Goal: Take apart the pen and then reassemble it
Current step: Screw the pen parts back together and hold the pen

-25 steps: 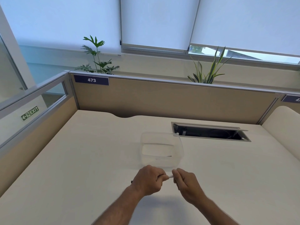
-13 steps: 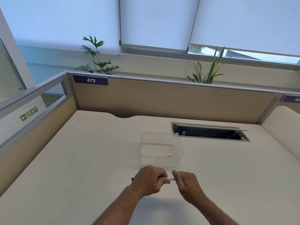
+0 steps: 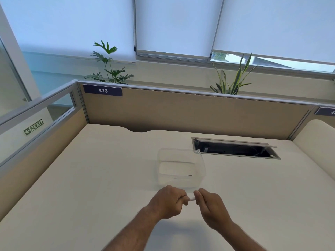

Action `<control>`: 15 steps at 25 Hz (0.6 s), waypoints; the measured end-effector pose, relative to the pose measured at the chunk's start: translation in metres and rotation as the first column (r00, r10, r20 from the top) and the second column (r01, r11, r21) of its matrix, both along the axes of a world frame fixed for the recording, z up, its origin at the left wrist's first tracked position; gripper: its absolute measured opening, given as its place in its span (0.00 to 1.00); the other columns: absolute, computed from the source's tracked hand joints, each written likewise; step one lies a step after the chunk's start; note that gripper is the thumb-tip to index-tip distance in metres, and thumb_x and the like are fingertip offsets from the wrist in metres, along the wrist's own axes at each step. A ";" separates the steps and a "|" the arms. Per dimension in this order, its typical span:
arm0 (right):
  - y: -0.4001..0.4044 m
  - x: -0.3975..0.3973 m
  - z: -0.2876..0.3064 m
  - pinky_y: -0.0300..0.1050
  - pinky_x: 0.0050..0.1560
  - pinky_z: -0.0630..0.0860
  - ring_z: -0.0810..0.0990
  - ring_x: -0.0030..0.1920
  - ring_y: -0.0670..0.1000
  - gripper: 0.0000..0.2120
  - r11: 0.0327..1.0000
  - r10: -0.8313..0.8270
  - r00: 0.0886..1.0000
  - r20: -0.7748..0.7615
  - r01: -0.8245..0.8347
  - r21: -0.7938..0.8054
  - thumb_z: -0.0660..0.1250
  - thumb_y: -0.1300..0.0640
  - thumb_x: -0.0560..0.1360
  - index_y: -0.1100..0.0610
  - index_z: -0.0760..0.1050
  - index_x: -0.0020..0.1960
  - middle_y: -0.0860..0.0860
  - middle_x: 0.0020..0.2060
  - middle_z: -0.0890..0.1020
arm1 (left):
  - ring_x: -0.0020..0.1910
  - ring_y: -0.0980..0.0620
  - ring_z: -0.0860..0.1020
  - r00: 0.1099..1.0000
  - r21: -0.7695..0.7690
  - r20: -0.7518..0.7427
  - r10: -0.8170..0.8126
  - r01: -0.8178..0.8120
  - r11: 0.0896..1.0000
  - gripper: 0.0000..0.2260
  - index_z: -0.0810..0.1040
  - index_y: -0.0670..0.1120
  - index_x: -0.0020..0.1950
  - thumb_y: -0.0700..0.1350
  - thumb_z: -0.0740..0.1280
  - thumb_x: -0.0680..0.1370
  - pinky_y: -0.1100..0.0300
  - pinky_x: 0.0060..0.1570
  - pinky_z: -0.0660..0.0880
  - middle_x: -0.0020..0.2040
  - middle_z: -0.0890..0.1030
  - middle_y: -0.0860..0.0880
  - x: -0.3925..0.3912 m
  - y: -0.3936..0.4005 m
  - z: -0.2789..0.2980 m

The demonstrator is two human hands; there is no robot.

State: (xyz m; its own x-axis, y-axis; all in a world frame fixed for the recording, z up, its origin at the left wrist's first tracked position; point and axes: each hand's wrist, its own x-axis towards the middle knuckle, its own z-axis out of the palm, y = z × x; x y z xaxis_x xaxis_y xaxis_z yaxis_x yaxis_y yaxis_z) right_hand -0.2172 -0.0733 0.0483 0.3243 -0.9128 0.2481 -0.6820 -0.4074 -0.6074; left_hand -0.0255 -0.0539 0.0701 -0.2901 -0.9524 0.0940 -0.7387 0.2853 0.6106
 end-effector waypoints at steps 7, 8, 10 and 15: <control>-0.007 -0.004 -0.004 0.45 0.24 0.63 0.62 0.23 0.48 0.23 0.968 0.082 0.990 -0.112 -0.106 -0.229 0.51 0.42 0.81 0.51 0.62 0.30 0.43 0.23 0.62 | 0.30 0.52 0.77 0.997 0.108 -0.067 -0.044 0.051 0.993 0.12 0.83 0.44 0.42 0.43 0.61 0.79 0.59 0.34 0.75 0.35 0.82 0.46 -0.002 0.001 0.001; -0.007 -0.003 -0.004 0.45 0.24 0.62 0.62 0.23 0.48 0.24 0.968 0.069 0.991 -0.117 -0.094 -0.231 0.52 0.43 0.81 0.52 0.63 0.30 0.43 0.22 0.62 | 0.33 0.51 0.78 0.998 0.079 -0.050 -0.043 0.047 0.996 0.12 0.83 0.45 0.42 0.43 0.61 0.79 0.58 0.36 0.75 0.38 0.84 0.46 -0.002 0.001 0.000; -0.007 -0.001 -0.005 0.44 0.25 0.60 0.61 0.22 0.48 0.24 0.980 0.034 0.994 -0.108 -0.054 -0.191 0.54 0.45 0.80 0.54 0.64 0.28 0.43 0.21 0.62 | 0.35 0.49 0.79 0.999 0.020 -0.038 -0.018 0.019 1.000 0.10 0.83 0.46 0.42 0.46 0.63 0.78 0.56 0.37 0.77 0.38 0.85 0.47 -0.001 0.000 -0.003; -0.009 0.011 0.000 0.39 0.27 0.57 0.61 0.22 0.47 0.28 0.986 -0.082 0.994 -0.073 0.092 0.142 0.60 0.53 0.82 0.51 0.57 0.24 0.47 0.17 0.62 | 0.34 0.54 0.79 0.996 -0.116 -0.016 0.084 -0.085 0.990 0.10 0.80 0.50 0.43 0.56 0.71 0.72 0.57 0.38 0.78 0.36 0.85 0.53 0.001 -0.003 -0.008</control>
State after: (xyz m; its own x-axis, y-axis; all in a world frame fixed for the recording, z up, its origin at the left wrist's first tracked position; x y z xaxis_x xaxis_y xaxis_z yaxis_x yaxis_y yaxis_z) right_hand -0.2065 -0.0825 0.0480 0.2537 -0.9630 0.0914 -0.7521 -0.2558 -0.6074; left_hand -0.0245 -0.0573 0.0625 -0.2072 -0.9557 0.2090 -0.7565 0.2920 0.5852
